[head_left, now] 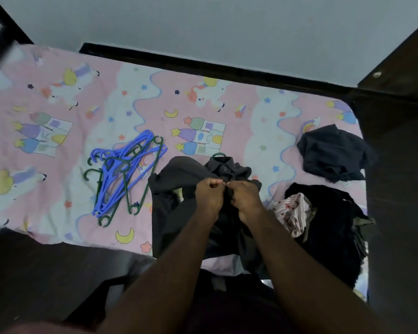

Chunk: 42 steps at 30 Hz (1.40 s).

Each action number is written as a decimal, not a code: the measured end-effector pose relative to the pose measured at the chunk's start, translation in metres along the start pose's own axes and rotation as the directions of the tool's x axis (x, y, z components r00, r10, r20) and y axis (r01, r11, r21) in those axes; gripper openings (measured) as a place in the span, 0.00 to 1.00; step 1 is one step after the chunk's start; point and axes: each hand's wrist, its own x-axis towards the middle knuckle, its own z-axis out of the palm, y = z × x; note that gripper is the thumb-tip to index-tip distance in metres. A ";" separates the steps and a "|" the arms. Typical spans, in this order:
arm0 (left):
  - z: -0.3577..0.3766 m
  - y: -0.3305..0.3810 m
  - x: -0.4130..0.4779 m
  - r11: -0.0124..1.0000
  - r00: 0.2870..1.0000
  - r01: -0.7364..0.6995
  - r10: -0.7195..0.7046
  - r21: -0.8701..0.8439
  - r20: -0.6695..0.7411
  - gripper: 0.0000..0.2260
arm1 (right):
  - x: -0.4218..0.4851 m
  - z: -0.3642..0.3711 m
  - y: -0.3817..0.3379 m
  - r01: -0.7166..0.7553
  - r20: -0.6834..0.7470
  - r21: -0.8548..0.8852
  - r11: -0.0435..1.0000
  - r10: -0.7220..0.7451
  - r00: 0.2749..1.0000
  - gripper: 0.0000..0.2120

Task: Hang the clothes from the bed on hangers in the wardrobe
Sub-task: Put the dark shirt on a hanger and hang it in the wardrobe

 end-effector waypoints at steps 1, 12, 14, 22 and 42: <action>0.000 -0.007 -0.005 1.000 1.000 0.012 -0.012 0.015 0.007 0.03 | -0.005 -0.003 0.006 -0.012 -0.006 -0.022 1.000 0.012 1.000 0.09; 0.005 -0.032 -0.024 0.946 0.999 -0.020 0.005 0.324 0.045 0.03 | -0.010 -0.030 0.041 -0.065 0.006 -0.176 0.982 0.067 0.998 0.04; 0.015 -0.026 -0.027 0.938 0.997 -0.049 0.025 0.344 0.073 0.04 | -0.007 -0.037 0.040 -0.088 -0.022 -0.112 0.990 0.086 0.996 0.05; 0.068 0.012 -0.035 0.936 0.990 -0.113 0.078 0.333 0.116 0.04 | 0.006 -0.085 0.010 -0.012 -0.018 -0.003 1.000 0.011 1.000 0.05; 0.043 0.116 -0.063 0.965 0.960 -0.252 0.259 -0.071 0.108 0.06 | -0.038 -0.088 -0.102 0.483 0.187 -0.072 0.873 -0.464 0.866 0.11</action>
